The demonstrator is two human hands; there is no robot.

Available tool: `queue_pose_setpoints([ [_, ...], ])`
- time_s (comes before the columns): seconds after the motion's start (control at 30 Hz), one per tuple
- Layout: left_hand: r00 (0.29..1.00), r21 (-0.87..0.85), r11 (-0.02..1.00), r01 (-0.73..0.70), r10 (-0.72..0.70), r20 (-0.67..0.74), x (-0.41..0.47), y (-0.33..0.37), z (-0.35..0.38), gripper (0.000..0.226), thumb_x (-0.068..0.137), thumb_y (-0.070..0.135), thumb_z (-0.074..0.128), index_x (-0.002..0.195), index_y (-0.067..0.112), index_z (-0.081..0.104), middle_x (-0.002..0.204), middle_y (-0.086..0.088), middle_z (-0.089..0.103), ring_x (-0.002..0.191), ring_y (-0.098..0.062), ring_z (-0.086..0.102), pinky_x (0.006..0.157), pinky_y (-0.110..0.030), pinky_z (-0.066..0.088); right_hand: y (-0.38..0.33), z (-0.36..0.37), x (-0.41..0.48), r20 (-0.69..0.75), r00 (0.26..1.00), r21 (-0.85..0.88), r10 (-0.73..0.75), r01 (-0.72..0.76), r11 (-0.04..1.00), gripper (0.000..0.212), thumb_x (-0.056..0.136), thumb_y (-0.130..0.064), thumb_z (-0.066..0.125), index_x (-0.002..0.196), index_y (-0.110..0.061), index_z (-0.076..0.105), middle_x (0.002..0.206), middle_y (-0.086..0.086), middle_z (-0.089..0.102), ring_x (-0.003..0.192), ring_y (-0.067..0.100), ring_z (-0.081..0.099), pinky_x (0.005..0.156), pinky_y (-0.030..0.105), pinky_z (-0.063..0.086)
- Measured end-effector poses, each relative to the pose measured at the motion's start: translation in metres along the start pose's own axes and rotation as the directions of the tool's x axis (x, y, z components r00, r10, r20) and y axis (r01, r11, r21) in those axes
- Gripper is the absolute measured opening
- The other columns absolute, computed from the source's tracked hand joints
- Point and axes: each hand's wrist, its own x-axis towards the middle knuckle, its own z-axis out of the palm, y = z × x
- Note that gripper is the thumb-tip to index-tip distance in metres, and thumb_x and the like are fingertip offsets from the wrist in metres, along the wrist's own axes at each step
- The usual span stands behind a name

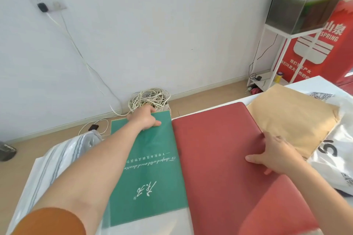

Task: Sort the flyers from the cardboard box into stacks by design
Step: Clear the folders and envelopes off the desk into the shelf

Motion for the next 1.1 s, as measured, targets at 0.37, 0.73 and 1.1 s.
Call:
queue_pose_setpoints([
  [0.37,0.467,0.381,0.751,-0.539,0.642,-0.608,-0.089,0.102,-0.179,0.012,0.081,0.028,0.068,0.09,0.021,0.066,0.092,0.0,0.066,0.093,-0.025,0.058,0.078,-0.034,0.035,-0.045,-0.005,-0.006,0.036,0.999,-0.043,0.004,-0.003,0.999,0.065,0.069,-0.058,0.075,0.104,-0.013,0.043,0.107,0.003,0.053,0.102,0.024,0.051,0.074,0.033,0.039],
  [0.73,0.377,0.707,0.229,-0.669,0.925,0.057,-0.255,0.009,0.063,0.047,0.078,-0.002,0.036,0.102,0.012,0.073,0.07,0.002,0.056,0.052,-0.014,0.047,0.035,-0.02,0.029,-0.073,0.009,-0.048,0.033,0.999,0.662,0.018,-0.035,0.749,0.029,0.094,-0.025,0.047,0.083,-0.002,0.06,0.077,0.008,0.058,0.071,0.022,0.051,0.065,0.03,0.034],
  [1.1,0.97,0.037,0.973,-0.227,0.23,-0.076,-0.229,-0.048,0.05,0.074,0.08,0.064,0.052,0.14,0.024,0.034,0.142,-0.008,0.036,0.131,-0.028,0.037,0.1,-0.037,0.038,-0.086,0.048,-0.088,-0.013,0.979,0.111,-0.205,0.205,0.972,0.058,0.088,-0.008,0.048,0.142,-0.015,0.028,0.123,0.012,0.057,0.11,0.032,0.055,0.082,0.036,0.049],
])
